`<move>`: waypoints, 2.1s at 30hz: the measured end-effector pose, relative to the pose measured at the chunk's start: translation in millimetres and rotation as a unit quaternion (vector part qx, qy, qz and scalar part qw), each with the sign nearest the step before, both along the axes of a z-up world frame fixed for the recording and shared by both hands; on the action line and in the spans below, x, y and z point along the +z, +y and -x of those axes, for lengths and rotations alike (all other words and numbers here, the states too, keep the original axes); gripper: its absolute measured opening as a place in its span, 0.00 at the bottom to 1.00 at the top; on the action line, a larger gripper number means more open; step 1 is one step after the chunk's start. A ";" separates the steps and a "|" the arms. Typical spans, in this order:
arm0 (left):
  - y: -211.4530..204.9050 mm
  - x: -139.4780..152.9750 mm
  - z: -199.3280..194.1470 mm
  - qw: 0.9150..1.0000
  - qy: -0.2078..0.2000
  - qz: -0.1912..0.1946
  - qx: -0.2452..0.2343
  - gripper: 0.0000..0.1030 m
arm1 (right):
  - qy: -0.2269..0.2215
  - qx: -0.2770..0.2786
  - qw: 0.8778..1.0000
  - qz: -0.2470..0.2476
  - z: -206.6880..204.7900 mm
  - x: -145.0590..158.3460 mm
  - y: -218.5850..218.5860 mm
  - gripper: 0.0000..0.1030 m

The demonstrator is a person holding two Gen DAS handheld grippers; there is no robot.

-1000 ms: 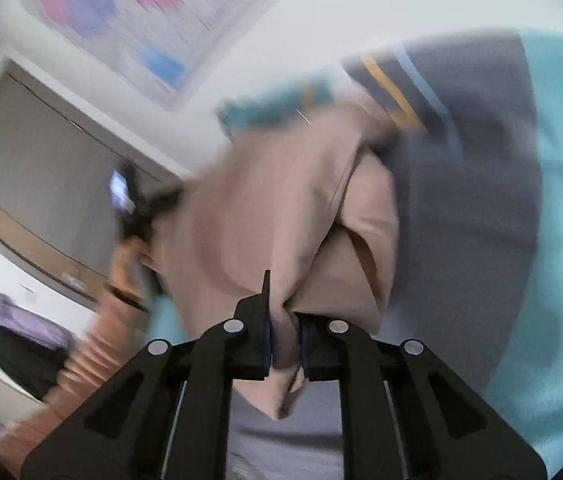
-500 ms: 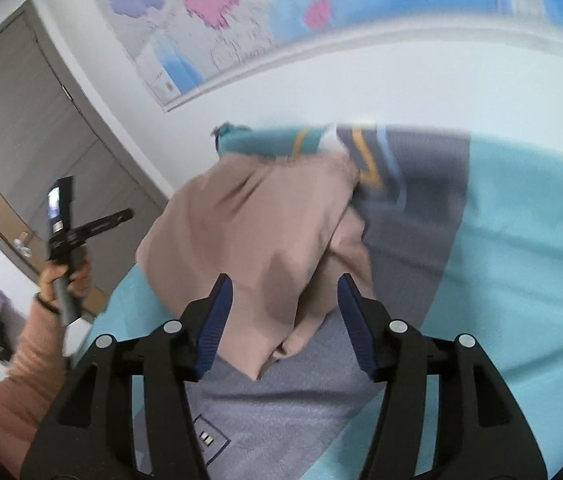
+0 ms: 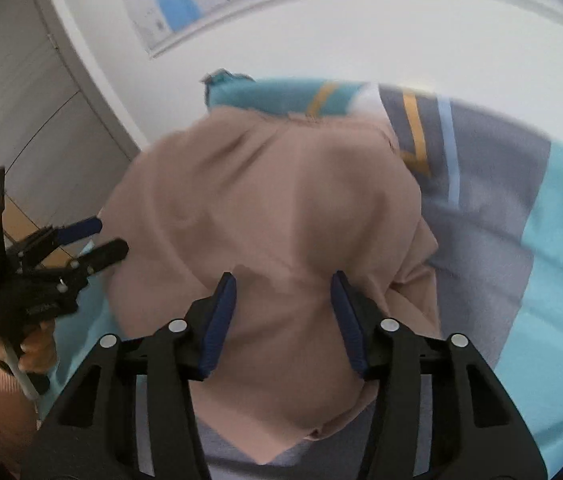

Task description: Fold large clothes

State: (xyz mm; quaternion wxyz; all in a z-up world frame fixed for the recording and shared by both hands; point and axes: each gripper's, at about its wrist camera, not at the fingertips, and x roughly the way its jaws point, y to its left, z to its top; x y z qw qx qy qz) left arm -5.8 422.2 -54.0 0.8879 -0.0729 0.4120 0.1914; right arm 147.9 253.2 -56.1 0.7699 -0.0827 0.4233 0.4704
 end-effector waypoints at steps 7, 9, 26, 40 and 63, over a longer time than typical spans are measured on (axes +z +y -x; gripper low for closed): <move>2.0 5.5 11.7 1.000 -0.015 0.007 0.010 0.77 | -0.012 -0.002 1.000 -0.028 7.2 24.7 -19.1 0.48; -1.6 11.3 19.0 1.000 -0.021 -0.004 0.021 0.77 | -0.022 0.008 0.999 -0.045 15.6 34.0 -26.0 0.48; -31.0 4.9 21.0 0.999 -0.012 -0.018 0.027 0.84 | -0.060 0.060 0.996 0.001 53.4 3.0 -22.5 0.49; -53.2 18.5 29.3 0.998 -0.042 -0.026 0.042 0.93 | -0.078 0.053 0.996 -0.007 68.7 8.3 -39.0 0.56; -105.7 47.1 79.1 0.992 -0.076 -0.044 0.085 0.93 | -0.109 0.031 0.990 -0.084 97.8 40.1 -101.2 0.95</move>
